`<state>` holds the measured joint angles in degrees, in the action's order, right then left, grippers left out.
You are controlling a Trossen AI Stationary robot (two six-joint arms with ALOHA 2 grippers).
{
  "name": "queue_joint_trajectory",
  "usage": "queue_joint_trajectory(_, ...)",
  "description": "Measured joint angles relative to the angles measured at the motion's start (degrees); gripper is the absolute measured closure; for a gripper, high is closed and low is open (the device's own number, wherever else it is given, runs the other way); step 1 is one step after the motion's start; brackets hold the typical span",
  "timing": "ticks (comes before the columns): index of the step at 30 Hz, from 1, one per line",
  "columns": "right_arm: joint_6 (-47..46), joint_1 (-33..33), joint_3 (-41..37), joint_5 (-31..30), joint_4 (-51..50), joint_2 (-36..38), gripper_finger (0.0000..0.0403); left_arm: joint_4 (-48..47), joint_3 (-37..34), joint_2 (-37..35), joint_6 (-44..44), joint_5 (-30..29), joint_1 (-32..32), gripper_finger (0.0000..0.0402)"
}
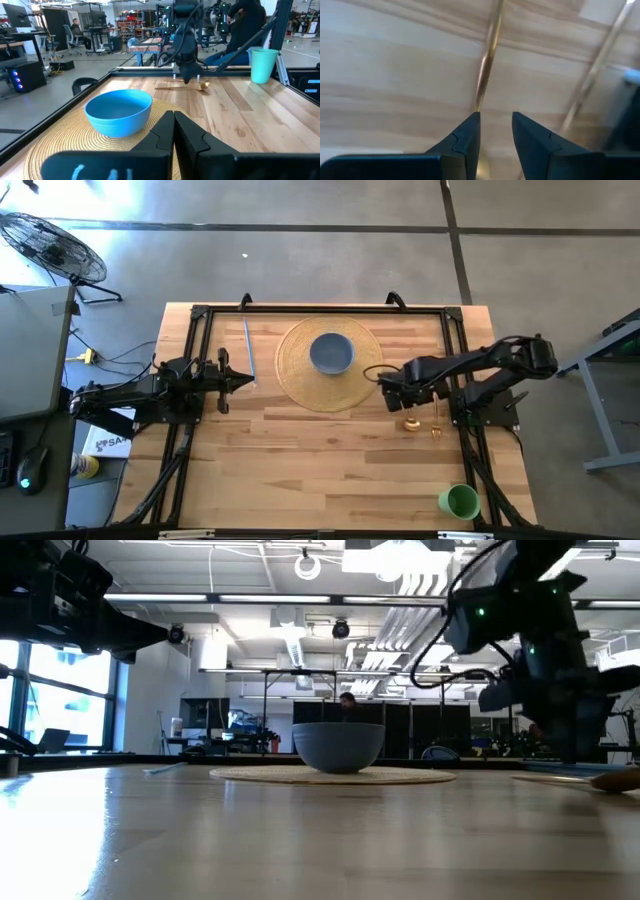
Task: Pick & Place Utensil
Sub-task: Put the gold spoon into the blue bowl on the brown mat
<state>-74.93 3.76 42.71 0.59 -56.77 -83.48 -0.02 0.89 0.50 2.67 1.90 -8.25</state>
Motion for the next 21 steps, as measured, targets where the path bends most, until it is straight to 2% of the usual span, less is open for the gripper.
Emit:
queue_joint_trajectory(5,-1.56,0.05,-3.06,1.47,8.40,0.00,0.0297,-0.01,0.00,0.01,0.01,-0.01,0.00,0.0400)
queue_joint_trajectory(10,-2.80,0.07,-3.95,1.85,8.74,0.00,0.0305,-0.01,0.00,-0.01,0.00,0.00,0.01,0.0400)
queue_joint_trajectory(21,-6.32,-1.96,-4.27,1.67,9.09,-0.20,0.0368,0.00,0.00,0.00,0.01,0.00,0.01,0.0400)
